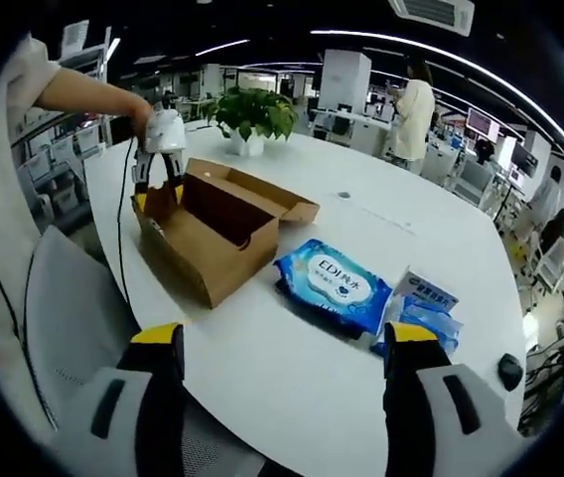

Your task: Operate the shoe box by opening the lid, removing the specified soft item, and placing it in the target area until the item is outside and the box remains undamaged.

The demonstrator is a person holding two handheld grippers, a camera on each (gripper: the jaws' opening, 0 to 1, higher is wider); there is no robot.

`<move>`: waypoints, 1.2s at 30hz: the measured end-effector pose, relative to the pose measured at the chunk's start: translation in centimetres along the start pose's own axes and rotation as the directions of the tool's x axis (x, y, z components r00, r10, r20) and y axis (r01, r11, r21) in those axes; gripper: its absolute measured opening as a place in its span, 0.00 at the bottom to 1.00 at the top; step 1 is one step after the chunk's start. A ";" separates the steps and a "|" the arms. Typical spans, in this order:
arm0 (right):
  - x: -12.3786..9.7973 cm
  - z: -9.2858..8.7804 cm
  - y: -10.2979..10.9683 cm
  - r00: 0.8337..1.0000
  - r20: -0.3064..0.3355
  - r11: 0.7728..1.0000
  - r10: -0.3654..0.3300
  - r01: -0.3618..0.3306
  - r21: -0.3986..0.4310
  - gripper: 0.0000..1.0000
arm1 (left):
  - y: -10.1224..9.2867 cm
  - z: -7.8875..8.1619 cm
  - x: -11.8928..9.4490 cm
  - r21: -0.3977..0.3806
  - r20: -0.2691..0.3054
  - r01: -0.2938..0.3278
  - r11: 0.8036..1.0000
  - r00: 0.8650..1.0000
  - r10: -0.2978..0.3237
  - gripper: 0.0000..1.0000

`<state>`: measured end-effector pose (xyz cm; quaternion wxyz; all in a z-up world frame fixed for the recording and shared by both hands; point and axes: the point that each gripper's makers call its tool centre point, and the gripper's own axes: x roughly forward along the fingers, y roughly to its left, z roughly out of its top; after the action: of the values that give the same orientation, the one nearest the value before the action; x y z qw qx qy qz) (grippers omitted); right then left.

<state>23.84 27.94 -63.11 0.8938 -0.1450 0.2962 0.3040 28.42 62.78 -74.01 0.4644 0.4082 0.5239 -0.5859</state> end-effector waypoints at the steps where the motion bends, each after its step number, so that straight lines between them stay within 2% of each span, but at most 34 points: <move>1: 0.0 -0.1 -0.1 1.000 -0.001 1.000 -0.002 0.002 0.004 0.78 | 0.0 -0.2 0.3 0.011 -0.018 -0.001 1.000 1.000 0.001 0.52; 10: 0.6 -0.6 -0.2 1.000 -0.012 0.999 -0.002 0.002 0.036 0.77 | -0.3 -0.3 2.0 0.004 0.026 0.005 1.000 1.000 -0.005 0.45; 17: 1.2 -0.3 0.1 1.000 -0.003 0.999 0.007 -0.007 0.042 0.76 | -0.2 -0.8 3.2 -0.005 0.030 -0.023 1.000 0.999 0.023 0.42; 22: 1.5 -0.4 0.5 1.000 -0.003 0.999 0.015 -0.015 0.045 0.74 | -0.4 -0.7 4.2 -0.018 0.051 -0.040 0.999 0.998 0.041 0.34; 28: 1.8 -0.3 0.8 1.000 0.001 0.999 0.019 -0.019 0.046 0.73 | 0.6 -0.5 4.0 0.018 0.065 -0.119 0.993 0.991 0.118 0.24; 36: 1.8 0.0 1.0 1.000 0.019 0.998 0.022 -0.023 0.065 0.72 | 0.0 0.4 4.1 -0.042 0.109 -0.119 0.992 0.986 0.123 0.20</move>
<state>24.38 29.52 -64.31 0.8971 -0.1096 0.2997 0.3056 27.45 61.91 -77.91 0.5348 0.3976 0.4817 -0.5690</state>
